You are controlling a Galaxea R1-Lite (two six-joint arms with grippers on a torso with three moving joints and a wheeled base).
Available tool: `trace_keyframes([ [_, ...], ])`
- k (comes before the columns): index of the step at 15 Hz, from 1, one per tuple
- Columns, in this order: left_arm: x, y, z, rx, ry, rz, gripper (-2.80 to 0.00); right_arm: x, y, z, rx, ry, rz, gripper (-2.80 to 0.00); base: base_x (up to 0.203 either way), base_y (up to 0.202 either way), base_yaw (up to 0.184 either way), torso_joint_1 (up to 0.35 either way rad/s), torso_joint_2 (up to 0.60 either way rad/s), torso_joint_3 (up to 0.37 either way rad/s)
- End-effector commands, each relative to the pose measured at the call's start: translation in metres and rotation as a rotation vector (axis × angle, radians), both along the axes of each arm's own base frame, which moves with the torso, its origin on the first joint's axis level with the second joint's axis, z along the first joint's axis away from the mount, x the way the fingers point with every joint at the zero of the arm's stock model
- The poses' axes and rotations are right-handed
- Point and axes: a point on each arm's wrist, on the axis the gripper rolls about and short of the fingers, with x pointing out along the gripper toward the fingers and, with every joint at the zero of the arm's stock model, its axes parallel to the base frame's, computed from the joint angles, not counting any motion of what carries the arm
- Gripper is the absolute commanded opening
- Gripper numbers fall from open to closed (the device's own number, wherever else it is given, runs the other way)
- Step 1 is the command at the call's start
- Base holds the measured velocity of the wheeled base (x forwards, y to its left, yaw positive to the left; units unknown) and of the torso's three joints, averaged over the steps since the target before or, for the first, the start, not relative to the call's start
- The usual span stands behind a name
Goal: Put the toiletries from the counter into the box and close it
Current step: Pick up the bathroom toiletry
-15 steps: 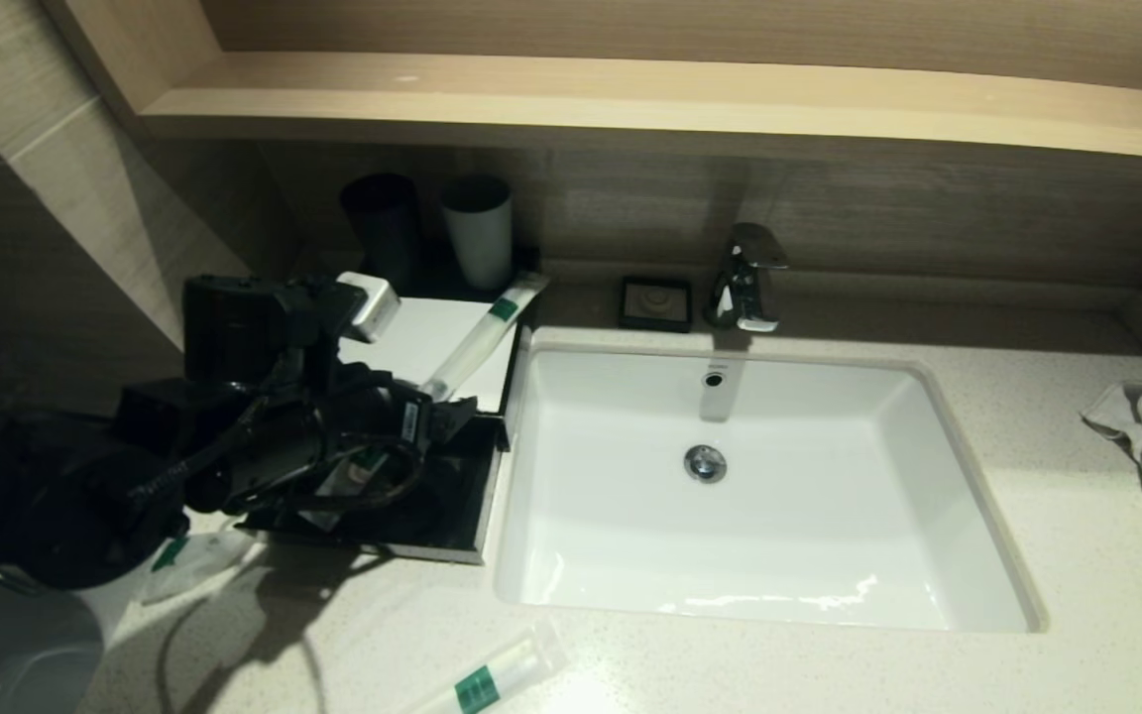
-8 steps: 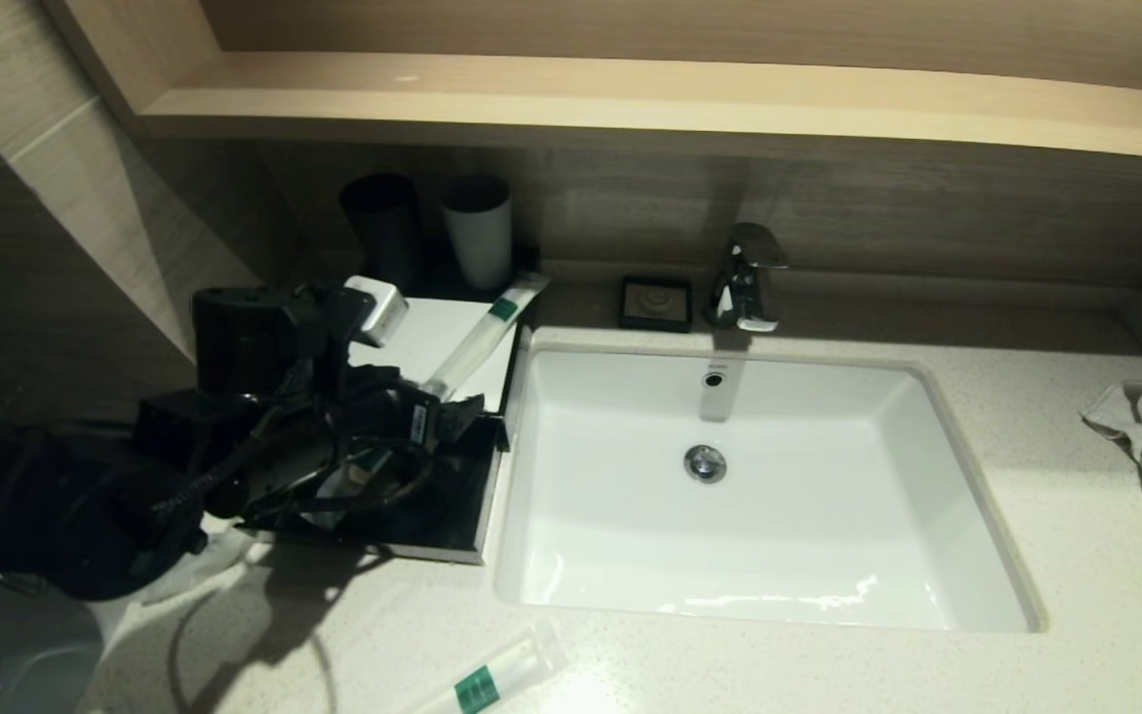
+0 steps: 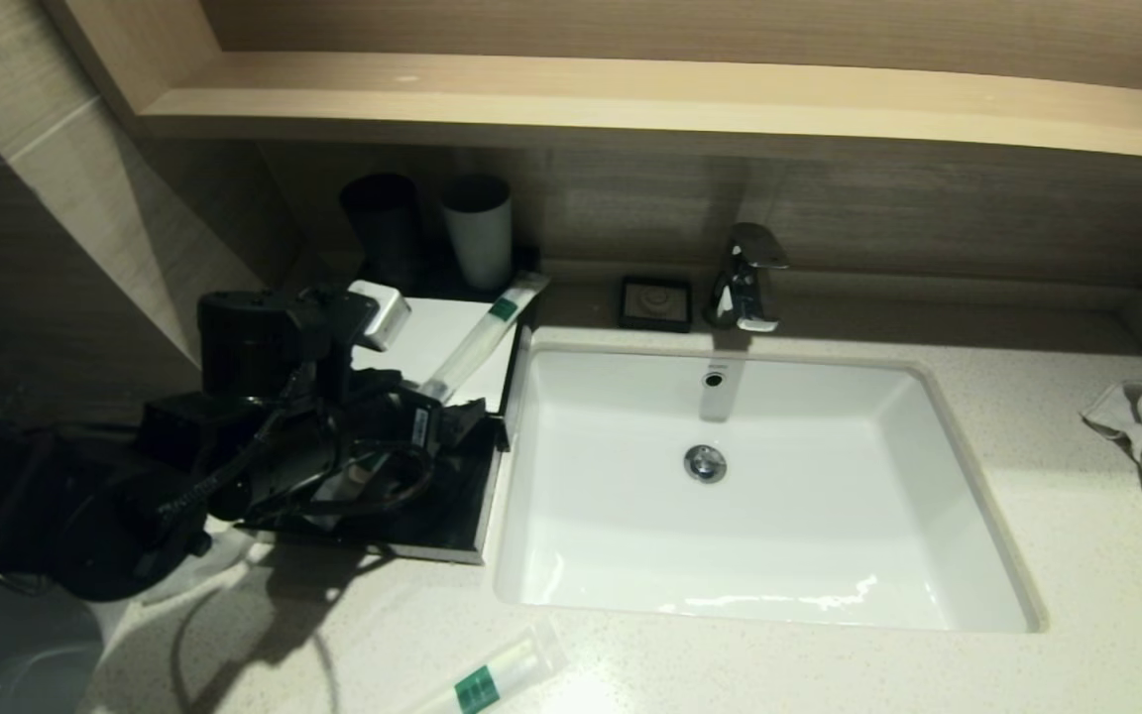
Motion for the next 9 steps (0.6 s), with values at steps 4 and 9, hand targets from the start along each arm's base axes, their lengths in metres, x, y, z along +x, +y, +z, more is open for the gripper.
trace_keyframes([
  [4,0.0006,0.0,-0.0017,0.004,0.002,0.0,0.0,0.0,0.0,0.0,-0.001,0.0,0.0,-2.8,0.0,0.0,0.0,0.0,0.0,0.0],
  [9,0.0009,-0.0006,-0.0016,0.002,-0.002,-0.001,0.0,0.0,0.0,0.0,-0.001,0.0,0.0,-2.8,0.0,0.0,0.0,0.0,0.0,0.0],
])
